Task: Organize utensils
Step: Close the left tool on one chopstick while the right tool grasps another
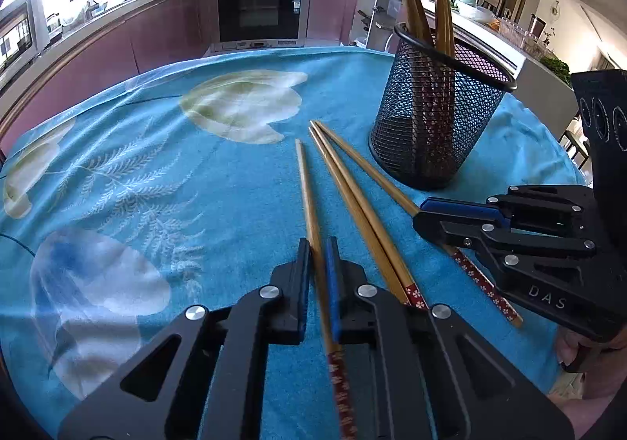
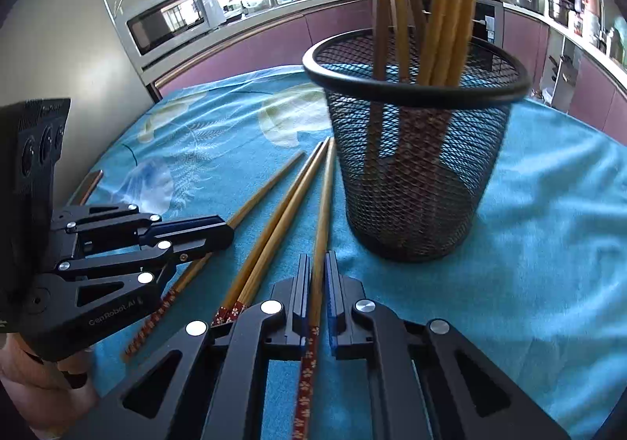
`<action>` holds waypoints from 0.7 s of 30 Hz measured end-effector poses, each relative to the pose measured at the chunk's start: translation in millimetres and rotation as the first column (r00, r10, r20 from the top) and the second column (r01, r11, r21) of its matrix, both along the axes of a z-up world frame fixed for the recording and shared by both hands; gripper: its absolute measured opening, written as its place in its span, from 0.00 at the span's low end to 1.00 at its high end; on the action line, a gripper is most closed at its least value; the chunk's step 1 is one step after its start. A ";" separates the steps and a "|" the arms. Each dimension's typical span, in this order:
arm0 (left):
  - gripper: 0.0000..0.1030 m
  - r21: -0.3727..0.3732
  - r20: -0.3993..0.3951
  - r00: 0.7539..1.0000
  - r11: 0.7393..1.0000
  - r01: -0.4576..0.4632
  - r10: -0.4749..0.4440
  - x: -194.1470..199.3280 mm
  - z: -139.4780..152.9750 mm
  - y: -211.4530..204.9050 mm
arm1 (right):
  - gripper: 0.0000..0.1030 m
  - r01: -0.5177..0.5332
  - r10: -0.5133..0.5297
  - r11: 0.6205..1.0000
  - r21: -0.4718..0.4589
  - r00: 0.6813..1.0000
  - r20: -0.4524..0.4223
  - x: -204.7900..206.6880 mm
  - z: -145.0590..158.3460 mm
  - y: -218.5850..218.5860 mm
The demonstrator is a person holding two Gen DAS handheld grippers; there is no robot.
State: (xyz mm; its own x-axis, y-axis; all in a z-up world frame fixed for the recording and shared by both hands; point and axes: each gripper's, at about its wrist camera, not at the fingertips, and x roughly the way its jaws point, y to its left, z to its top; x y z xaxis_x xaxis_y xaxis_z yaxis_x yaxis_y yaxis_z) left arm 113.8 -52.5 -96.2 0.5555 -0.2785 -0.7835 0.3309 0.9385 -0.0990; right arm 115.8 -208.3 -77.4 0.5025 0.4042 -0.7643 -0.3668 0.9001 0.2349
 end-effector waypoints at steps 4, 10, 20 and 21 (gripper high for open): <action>0.07 -0.021 0.015 1.000 1.000 0.001 -0.001 -5.9 5.9 3.8 | 0.05 0.001 -0.001 0.999 0.035 1.000 0.011 -6.9 5.7 -7.6; 0.07 -0.057 0.015 0.999 0.997 0.048 -0.048 -19.4 10.6 3.3 | 0.05 -0.063 0.062 0.995 0.080 0.998 0.011 -16.0 10.4 -7.8; 0.08 -0.051 -0.017 0.997 0.996 0.074 -0.075 -14.7 0.0 -3.4 | 0.10 -0.062 0.062 0.998 -0.006 0.998 -0.011 -10.7 3.3 3.4; 0.08 -0.049 -0.024 0.997 0.996 0.073 -0.075 -13.0 -1.3 -3.7 | 0.10 -0.062 0.062 0.998 -0.011 0.998 -0.009 -9.0 2.6 4.5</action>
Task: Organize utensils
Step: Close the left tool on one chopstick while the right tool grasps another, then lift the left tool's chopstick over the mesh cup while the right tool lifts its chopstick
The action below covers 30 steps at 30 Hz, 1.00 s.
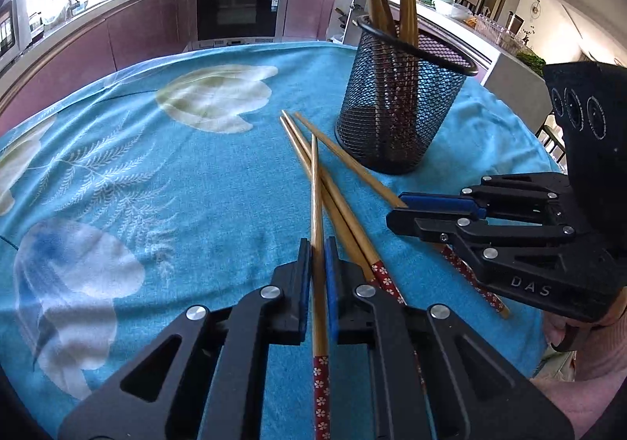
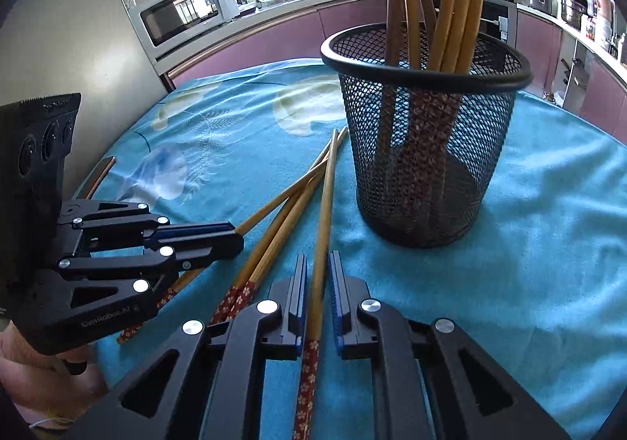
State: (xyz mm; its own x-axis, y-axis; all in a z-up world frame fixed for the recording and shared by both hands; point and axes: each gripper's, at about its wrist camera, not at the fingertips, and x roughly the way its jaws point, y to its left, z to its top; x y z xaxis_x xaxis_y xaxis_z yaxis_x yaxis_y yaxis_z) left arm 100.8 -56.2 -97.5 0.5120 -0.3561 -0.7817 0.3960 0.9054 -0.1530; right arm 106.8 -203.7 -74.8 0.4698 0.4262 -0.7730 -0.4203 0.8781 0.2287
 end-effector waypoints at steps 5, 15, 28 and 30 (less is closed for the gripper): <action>0.10 0.011 -0.002 1.000 1.000 0.012 -0.012 6.7 -0.8 -5.2 | 0.12 -0.017 0.017 1.000 -0.019 1.000 0.005 8.9 -1.8 6.9; 0.07 -0.004 0.008 1.000 1.000 -0.013 0.013 6.5 6.3 -4.9 | 0.06 -0.028 0.027 0.998 0.048 1.000 0.016 -1.7 8.0 -5.5; 0.07 -0.104 0.082 0.997 0.995 0.011 -0.003 -11.7 49.6 11.7 | 0.06 -0.022 0.007 0.988 0.156 0.995 0.099 -21.6 45.8 -29.8; 0.07 -0.119 0.097 0.995 0.993 0.018 -0.007 -15.7 57.4 12.0 | 0.06 -0.018 -0.002 0.985 0.174 0.994 0.111 -23.2 51.1 -33.8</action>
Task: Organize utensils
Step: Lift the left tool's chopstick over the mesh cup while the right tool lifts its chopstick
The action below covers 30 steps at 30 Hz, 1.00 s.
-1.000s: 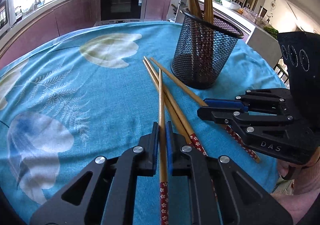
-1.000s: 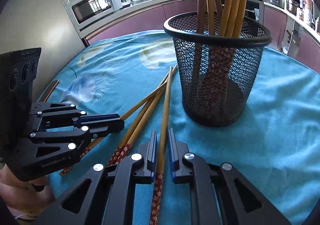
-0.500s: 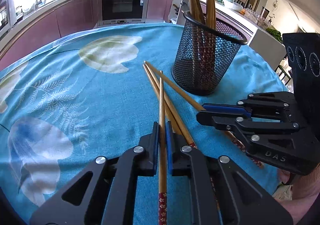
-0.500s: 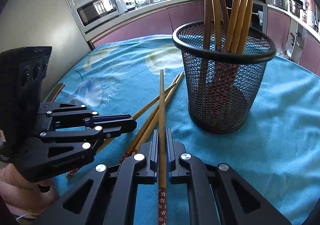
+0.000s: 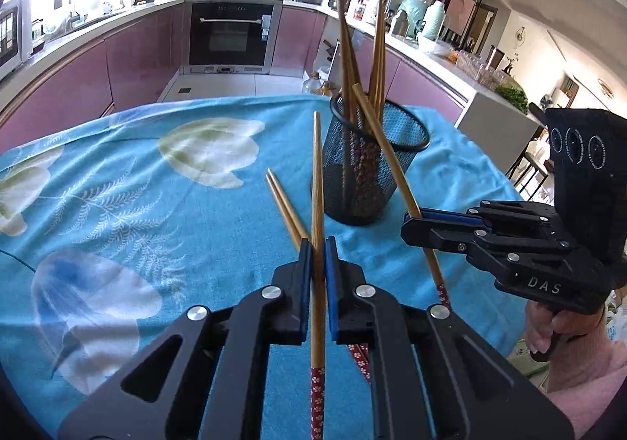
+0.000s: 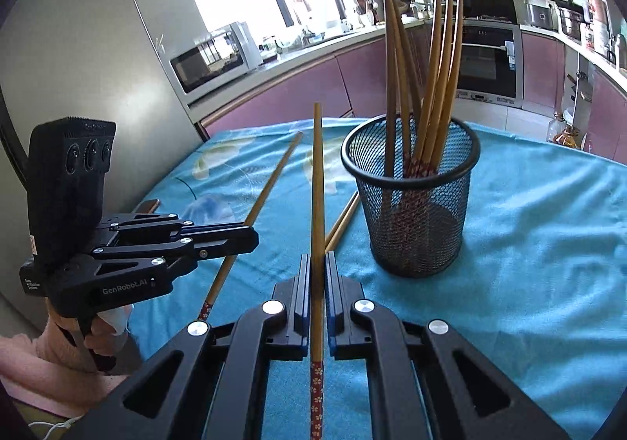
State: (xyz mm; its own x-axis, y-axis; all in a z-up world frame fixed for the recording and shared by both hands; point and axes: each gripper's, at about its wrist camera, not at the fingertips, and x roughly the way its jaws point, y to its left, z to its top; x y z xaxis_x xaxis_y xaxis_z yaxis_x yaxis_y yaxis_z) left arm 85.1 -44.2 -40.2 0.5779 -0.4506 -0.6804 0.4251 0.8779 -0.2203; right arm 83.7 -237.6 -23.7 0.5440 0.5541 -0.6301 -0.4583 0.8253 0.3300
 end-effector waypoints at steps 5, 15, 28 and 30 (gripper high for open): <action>0.07 -0.043 0.031 0.999 0.999 0.022 -0.020 -9.0 19.5 4.2 | 0.06 0.023 -0.023 1.000 0.022 0.999 0.034 -2.6 11.5 -9.5; 0.07 -0.107 0.083 0.996 0.993 0.053 -0.044 -23.2 48.6 12.0 | 0.06 0.060 -0.066 0.996 0.063 0.993 0.096 -7.0 31.3 -31.6; 0.07 -0.166 0.148 0.989 0.985 0.055 -0.030 -18.2 81.0 14.5 | 0.06 0.082 -0.095 0.994 0.076 0.980 0.175 -1.8 56.5 -40.0; 0.07 -0.172 0.155 0.987 0.983 0.058 -0.031 -15.3 85.8 11.6 | 0.06 0.084 -0.096 0.994 0.074 0.977 0.190 -1.6 62.9 -39.7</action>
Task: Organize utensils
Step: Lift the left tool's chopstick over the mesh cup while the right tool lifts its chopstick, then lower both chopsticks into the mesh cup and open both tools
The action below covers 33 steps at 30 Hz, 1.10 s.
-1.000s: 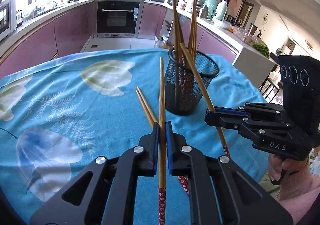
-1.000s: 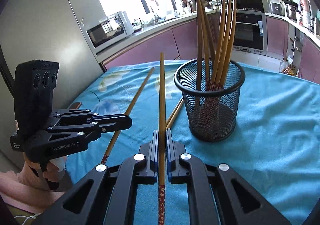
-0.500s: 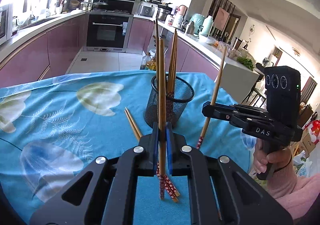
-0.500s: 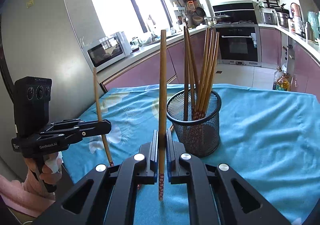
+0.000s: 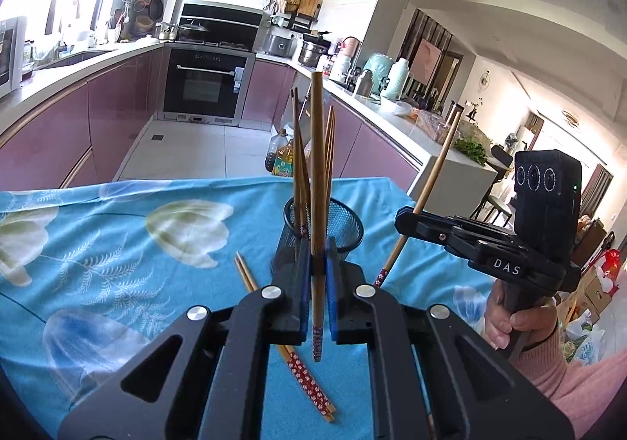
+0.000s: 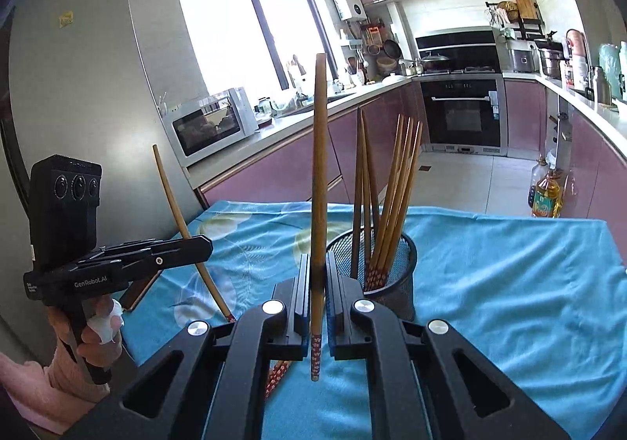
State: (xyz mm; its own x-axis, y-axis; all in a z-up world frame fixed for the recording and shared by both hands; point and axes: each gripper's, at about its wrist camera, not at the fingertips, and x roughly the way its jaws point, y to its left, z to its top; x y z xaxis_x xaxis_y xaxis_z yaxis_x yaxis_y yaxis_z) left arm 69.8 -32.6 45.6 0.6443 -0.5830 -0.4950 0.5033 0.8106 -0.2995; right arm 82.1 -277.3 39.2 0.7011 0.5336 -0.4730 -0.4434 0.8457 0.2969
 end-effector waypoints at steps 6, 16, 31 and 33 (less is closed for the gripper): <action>0.07 -0.014 0.028 1.000 1.000 0.004 -0.004 8.1 13.9 -9.4 | 0.06 0.005 -0.005 1.000 -0.010 0.999 0.039 1.9 14.0 -0.6; 0.07 -0.027 0.085 0.996 1.000 -0.001 0.003 21.6 37.2 -20.5 | 0.06 0.017 -0.016 1.000 -0.010 0.996 0.087 8.2 32.6 -4.7; 0.07 -0.039 0.158 0.987 0.999 -0.005 0.011 35.2 62.4 -37.0 | 0.06 0.041 -0.040 0.999 -0.006 0.990 0.135 25.7 49.1 -4.5; 0.07 -0.036 0.169 0.986 0.999 -0.007 0.013 35.5 64.4 -40.4 | 0.06 0.043 -0.042 0.999 -0.006 0.990 0.135 28.9 49.8 -4.2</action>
State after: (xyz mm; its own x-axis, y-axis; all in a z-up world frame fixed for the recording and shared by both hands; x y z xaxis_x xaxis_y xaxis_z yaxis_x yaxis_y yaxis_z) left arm 105.3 -73.0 110.0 0.7227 -0.5914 -0.3576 0.5413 0.8061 -0.2393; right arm 111.0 -281.5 89.0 0.7805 0.4986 -0.3771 -0.4426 0.8668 0.2298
